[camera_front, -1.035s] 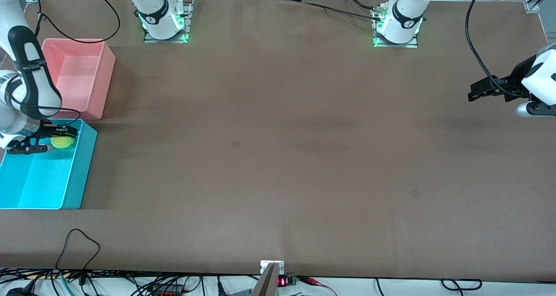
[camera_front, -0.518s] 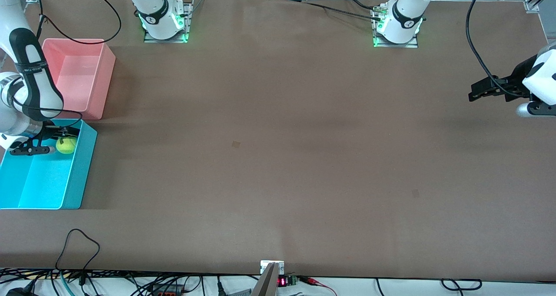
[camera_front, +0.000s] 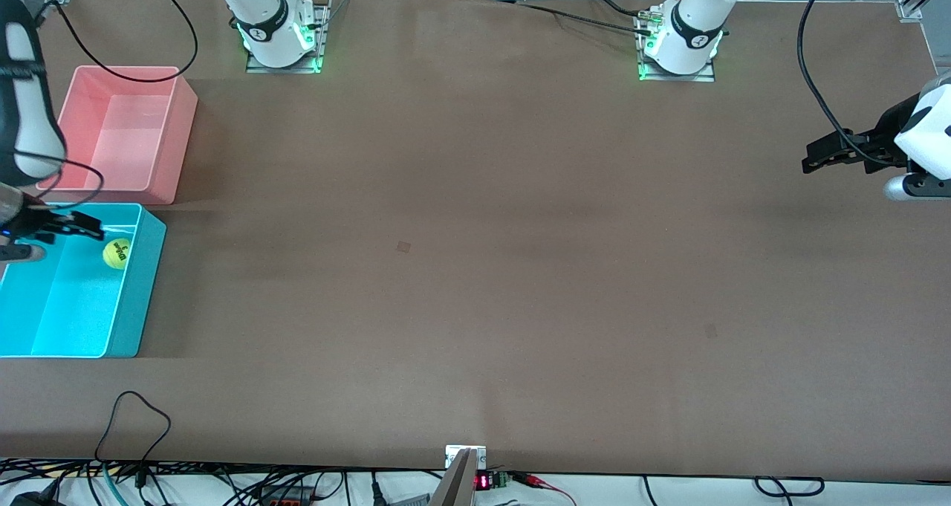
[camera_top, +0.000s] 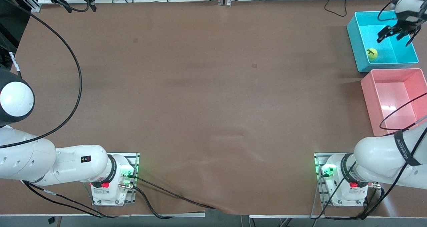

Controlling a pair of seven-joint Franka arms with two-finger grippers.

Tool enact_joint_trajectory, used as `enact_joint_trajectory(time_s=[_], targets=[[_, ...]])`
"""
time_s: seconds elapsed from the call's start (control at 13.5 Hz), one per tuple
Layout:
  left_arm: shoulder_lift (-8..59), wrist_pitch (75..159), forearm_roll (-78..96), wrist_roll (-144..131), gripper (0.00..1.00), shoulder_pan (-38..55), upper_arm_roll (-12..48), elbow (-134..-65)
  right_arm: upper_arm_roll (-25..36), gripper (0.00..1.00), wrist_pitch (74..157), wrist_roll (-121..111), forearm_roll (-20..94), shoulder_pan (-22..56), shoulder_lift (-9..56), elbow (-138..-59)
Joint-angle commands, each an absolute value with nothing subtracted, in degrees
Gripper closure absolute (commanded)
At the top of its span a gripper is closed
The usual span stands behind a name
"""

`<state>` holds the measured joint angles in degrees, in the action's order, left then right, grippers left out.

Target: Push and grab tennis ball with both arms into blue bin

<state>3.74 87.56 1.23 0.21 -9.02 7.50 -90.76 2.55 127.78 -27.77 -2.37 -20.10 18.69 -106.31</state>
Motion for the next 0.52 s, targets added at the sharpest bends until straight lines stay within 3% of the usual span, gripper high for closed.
enact_joint_trajectory(time_s=[0.0,0.44], targets=[[3.25,86.57,1.76,0.00,0.00,-9.32,7.56,-90.18,0.00,0.00,121.40,-27.95,-1.49,-19.08,9.08,-107.67],[3.25,86.57,1.76,-0.44,0.00,-9.32,7.65,-90.18,0.00,0.00,110.76,-22.18,-1.49,-7.31,-1.66,-105.82]])
